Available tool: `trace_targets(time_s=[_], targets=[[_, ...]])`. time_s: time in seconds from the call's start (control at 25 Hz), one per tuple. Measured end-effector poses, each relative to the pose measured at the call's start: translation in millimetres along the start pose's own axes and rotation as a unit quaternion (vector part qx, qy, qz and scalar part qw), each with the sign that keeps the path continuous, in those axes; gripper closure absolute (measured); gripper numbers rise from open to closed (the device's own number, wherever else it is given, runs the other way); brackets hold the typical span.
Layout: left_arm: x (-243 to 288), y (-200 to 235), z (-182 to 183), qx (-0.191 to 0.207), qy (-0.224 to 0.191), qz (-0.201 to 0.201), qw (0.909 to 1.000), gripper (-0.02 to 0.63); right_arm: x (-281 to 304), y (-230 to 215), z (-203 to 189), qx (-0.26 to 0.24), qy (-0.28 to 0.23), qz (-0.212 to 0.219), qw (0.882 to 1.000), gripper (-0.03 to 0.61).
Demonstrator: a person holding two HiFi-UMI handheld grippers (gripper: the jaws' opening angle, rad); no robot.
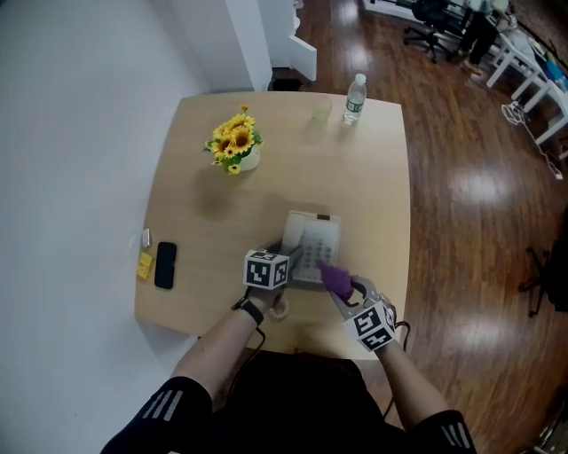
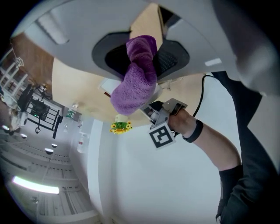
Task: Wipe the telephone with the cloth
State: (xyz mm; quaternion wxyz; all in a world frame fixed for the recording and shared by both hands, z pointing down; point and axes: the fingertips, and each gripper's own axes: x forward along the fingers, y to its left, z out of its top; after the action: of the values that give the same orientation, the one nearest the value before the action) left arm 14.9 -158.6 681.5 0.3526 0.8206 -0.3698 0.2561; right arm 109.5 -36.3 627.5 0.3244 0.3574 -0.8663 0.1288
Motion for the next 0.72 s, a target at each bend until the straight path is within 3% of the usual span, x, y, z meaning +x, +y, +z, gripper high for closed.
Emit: trace_targets(time_s=[0.16, 0.28, 0.4, 0.56, 0.72], targets=[[-39.5, -25.3, 19.1, -0.036, -0.049, -0.096, 0.9935, 0.402, -5.4, -8.4, 29.2, -0.003, -0.036, -0.009, 0.999, 0.434], [-84.4, -49.5, 40.2, -0.048, -0.105, -0.182, 0.9765, 0.403, -15.4, -12.8, 56.7, -0.006, -0.065, -0.017, 0.998, 0.434], [-137.1, -69.8, 63.0, -0.042, -0.165, -0.255, 0.9519, 0.405, -32.2, -11.7, 91.9, -0.013, -0.102, -0.024, 0.994, 0.436], [-207.4, -95.2, 84.9, -0.005, -0.219, -0.331, 0.9179, 0.405, -56.5, 1.5, 139.2, -0.037, -0.147, -0.026, 0.988, 0.436], [-270.6, -118.7, 95.6, 0.018, -0.267, -0.417, 0.8689, 0.407, -82.1, 21.2, 187.8, -0.063, -0.189, -0.018, 0.980, 0.436]])
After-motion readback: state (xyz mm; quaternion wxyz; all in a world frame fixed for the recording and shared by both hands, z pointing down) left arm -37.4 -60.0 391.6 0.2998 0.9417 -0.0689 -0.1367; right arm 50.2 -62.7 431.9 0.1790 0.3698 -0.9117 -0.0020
